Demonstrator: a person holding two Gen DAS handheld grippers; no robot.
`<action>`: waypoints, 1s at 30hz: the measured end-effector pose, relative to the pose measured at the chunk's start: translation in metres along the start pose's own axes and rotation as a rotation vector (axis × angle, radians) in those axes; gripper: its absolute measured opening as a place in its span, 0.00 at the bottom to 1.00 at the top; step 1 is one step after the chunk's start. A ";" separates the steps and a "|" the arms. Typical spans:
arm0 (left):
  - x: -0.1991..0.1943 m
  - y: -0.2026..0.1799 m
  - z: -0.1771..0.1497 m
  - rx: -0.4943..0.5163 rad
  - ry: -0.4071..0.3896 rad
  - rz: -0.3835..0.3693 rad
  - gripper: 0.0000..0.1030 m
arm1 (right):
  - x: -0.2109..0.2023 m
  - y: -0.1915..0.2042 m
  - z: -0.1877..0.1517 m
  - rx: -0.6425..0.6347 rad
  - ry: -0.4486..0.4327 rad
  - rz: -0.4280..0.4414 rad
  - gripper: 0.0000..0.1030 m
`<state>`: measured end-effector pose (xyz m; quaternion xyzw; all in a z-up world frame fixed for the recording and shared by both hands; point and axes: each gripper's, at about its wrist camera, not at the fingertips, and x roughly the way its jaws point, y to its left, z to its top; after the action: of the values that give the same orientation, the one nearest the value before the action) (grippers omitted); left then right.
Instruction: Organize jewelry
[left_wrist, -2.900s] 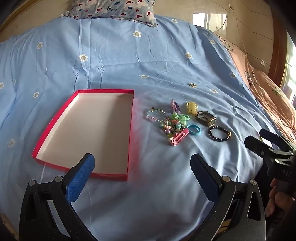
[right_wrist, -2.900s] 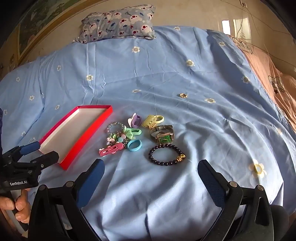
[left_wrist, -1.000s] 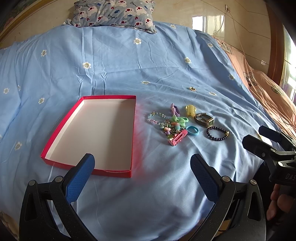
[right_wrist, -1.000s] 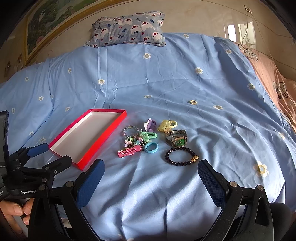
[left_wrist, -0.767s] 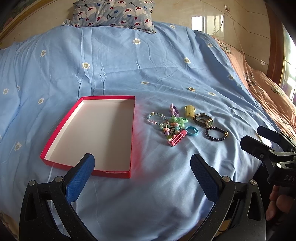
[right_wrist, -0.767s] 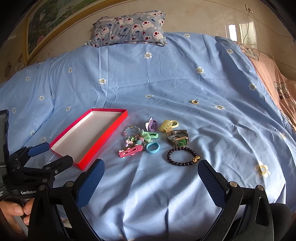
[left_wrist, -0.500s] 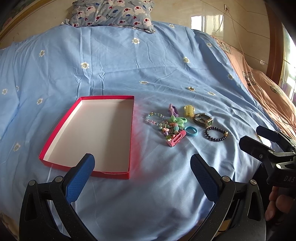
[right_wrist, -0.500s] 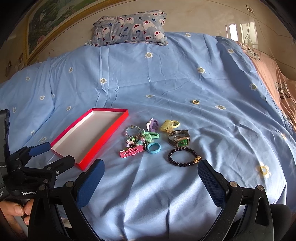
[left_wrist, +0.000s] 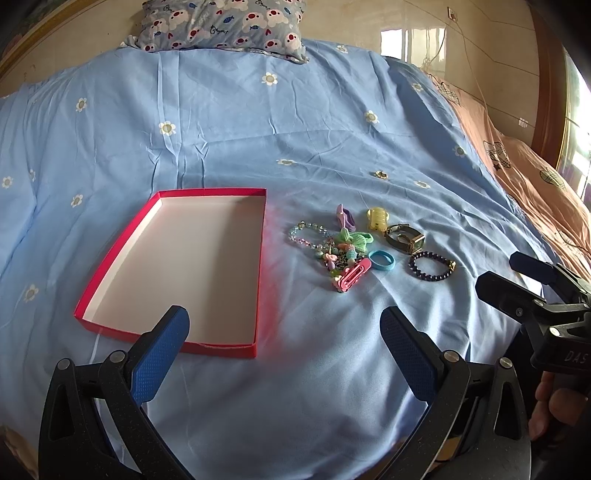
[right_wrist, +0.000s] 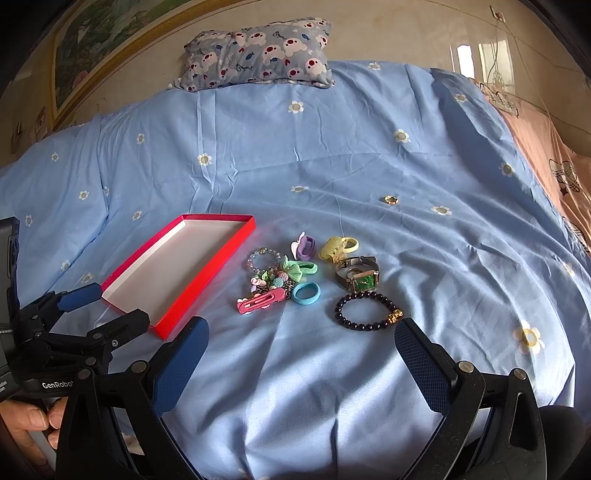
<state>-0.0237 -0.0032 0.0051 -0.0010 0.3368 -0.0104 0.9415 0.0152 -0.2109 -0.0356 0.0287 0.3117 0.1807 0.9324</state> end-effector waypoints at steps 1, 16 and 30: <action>0.002 0.000 0.000 0.000 0.002 -0.001 1.00 | 0.001 -0.001 0.000 0.002 0.001 0.002 0.99; 0.052 -0.007 0.018 0.044 0.092 -0.086 1.00 | 0.027 -0.031 0.012 0.047 0.044 -0.018 0.98; 0.106 -0.025 0.033 0.088 0.185 -0.142 0.90 | 0.076 -0.058 0.036 0.078 0.116 -0.038 0.86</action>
<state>0.0786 -0.0308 -0.0365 0.0176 0.4204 -0.0920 0.9025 0.1114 -0.2357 -0.0596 0.0488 0.3724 0.1519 0.9143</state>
